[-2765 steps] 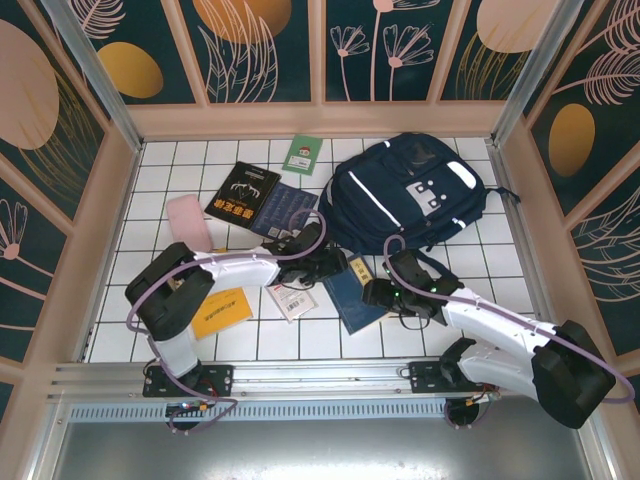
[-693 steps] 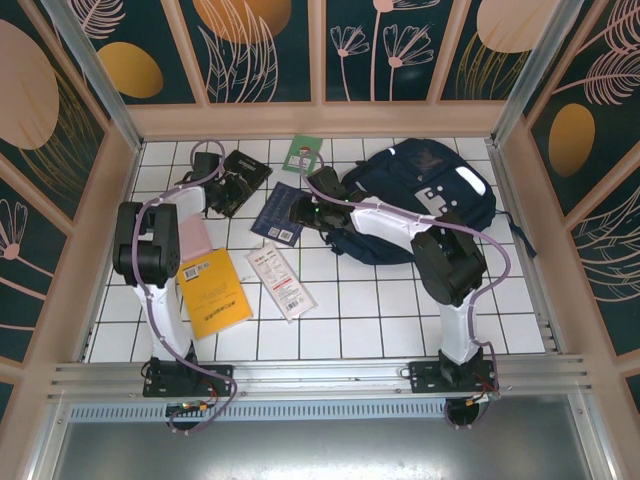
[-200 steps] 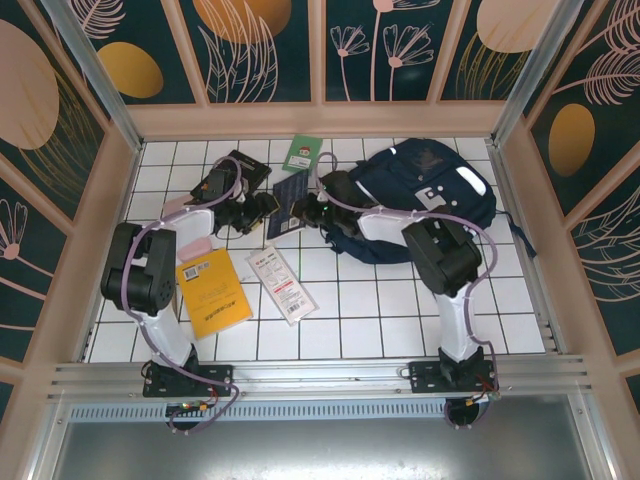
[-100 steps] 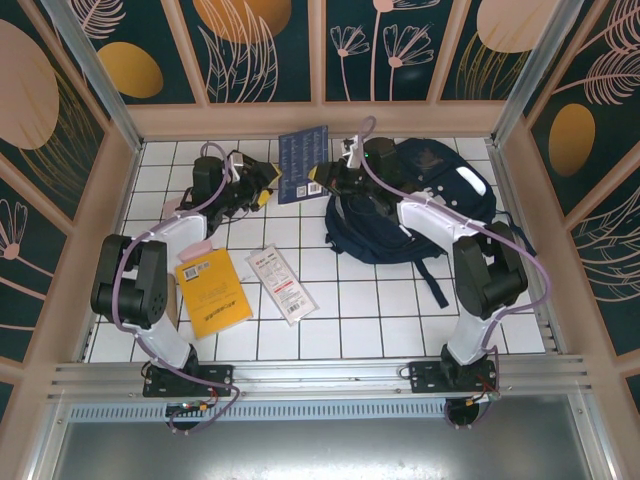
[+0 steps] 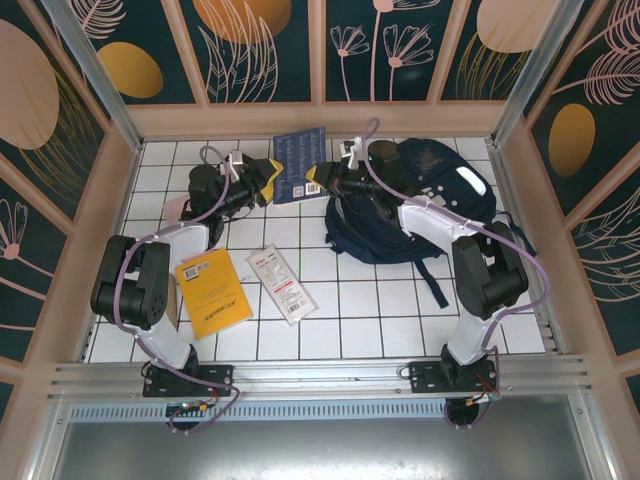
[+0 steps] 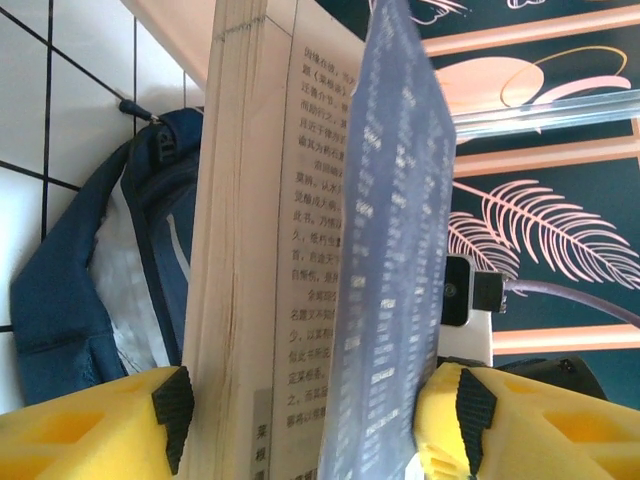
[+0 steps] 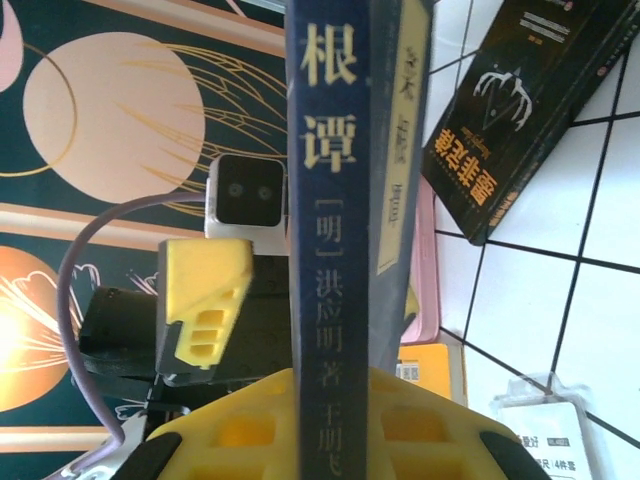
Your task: Pack books, pencil case, and school supplies into a backpack
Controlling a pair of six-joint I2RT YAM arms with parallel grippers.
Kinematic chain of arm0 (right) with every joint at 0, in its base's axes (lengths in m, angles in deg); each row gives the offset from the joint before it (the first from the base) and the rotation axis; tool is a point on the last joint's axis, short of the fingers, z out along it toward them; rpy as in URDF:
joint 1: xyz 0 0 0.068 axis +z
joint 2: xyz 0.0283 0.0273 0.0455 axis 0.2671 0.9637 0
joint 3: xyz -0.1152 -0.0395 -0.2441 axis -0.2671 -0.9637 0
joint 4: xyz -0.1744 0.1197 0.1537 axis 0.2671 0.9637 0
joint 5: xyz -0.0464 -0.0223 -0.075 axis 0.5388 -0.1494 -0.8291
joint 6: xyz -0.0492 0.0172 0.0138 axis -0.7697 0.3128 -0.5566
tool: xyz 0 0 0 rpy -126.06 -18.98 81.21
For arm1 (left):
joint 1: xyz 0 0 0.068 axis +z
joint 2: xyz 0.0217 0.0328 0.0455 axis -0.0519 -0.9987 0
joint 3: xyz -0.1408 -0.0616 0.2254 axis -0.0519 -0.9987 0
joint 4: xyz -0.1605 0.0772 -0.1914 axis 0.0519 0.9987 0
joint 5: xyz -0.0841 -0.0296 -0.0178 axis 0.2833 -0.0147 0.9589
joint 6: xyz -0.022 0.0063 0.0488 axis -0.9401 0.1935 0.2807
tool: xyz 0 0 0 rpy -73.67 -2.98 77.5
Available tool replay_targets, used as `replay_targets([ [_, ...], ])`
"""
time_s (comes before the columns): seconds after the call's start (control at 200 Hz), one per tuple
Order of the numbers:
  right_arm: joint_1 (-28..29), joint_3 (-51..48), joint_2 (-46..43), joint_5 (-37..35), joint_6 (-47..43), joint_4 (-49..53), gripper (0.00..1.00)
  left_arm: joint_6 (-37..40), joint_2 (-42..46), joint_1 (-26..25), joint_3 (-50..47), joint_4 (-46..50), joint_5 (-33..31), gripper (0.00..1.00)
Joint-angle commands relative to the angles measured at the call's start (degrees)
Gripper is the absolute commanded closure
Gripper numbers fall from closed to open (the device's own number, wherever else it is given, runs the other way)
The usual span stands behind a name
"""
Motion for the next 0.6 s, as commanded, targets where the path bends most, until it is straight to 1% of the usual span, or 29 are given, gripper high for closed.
replay_targets([
  [0.0,-0.5,-1.0,-3.5,2.1,2.2,-7.7,1.0,-0.8,1.7,-0.6,-0.5,-3.5,1.5,0.31],
  [0.08,-0.5,-1.6,-3.3,2.4,2.9,-8.5,1.0,-2.1,1.9,-1.0,0.1,-5.1,2.1,0.37],
  [0.275,-0.7,-2.9,-3.8,2.1,4.0,-10.3,1.0,-1.0,3.3,-0.9,0.8,-2.7,2.6,0.38],
  [0.33,-0.6,-2.6,-4.0,2.1,3.7,-10.0,1.0,2.0,3.5,-0.9,1.6,1.7,2.5,0.35],
  [0.38,-0.6,-2.2,-4.4,1.9,3.3,-9.2,1.0,6.6,4.0,-0.9,2.7,8.7,0.6,0.3],
  [0.46,-0.6,-1.7,-4.9,1.6,2.7,-8.5,1.0,12.4,4.8,-0.9,4.1,17.2,-2.5,0.26],
  [0.52,-0.6,-1.7,-5.3,1.6,2.5,-8.3,1.0,13.4,4.7,-0.9,4.3,18.6,-3.0,0.26],
  [0.59,-0.6,-1.9,-5.4,1.6,2.5,-8.4,1.0,12.9,3.7,-0.9,4.4,18.5,-2.6,0.26],
])
